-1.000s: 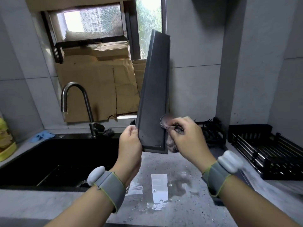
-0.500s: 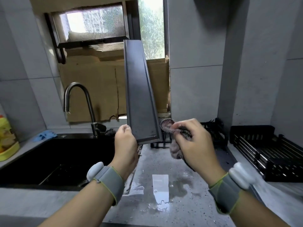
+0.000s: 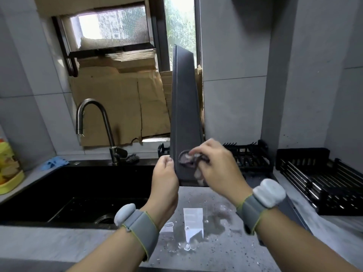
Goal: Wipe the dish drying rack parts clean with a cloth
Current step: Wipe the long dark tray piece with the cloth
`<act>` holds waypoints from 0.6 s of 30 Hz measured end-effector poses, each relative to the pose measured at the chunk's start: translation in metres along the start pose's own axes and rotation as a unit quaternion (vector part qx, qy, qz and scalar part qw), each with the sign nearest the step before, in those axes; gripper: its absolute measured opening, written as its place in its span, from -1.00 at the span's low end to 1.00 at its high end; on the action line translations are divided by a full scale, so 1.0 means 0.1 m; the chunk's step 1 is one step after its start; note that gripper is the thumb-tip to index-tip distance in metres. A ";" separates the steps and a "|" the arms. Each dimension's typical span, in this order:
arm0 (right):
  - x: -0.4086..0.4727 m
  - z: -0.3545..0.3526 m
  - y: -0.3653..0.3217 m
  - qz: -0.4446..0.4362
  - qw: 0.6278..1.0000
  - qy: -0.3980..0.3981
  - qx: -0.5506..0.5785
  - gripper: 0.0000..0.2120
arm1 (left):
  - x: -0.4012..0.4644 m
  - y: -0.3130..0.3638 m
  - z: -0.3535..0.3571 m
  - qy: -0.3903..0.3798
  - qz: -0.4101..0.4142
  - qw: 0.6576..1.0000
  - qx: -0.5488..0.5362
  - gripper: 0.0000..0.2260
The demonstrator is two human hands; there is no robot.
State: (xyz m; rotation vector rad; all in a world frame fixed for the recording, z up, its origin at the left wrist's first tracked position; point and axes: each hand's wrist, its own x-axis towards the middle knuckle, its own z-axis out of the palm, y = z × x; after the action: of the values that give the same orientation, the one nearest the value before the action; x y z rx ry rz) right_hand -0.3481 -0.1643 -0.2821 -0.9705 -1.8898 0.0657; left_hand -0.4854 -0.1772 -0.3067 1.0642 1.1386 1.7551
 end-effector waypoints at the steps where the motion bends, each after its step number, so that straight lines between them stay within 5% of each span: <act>1: 0.08 -0.01 0.00 0.021 0.999 0.018 -0.016 -0.70 | -0.04 0.01 0.04 -0.010 -0.007 1.000 -0.003 -0.75; 13: -0.47 0.02 0.03 -0.151 0.983 -0.097 -0.045 -0.65 | -0.07 0.02 0.05 -0.008 -0.071 0.991 -0.112 -0.80; 18: -0.44 -0.20 0.29 -0.061 0.997 0.028 -0.033 -0.67 | -0.04 0.07 0.03 -0.014 -0.065 0.996 -0.067 -0.71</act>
State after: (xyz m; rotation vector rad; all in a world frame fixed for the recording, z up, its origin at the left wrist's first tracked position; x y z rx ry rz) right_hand -0.3061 -0.1795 -0.3160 -0.8908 -1.9057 -0.0957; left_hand -0.4823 -0.1820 -0.3008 0.9115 1.0337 1.6831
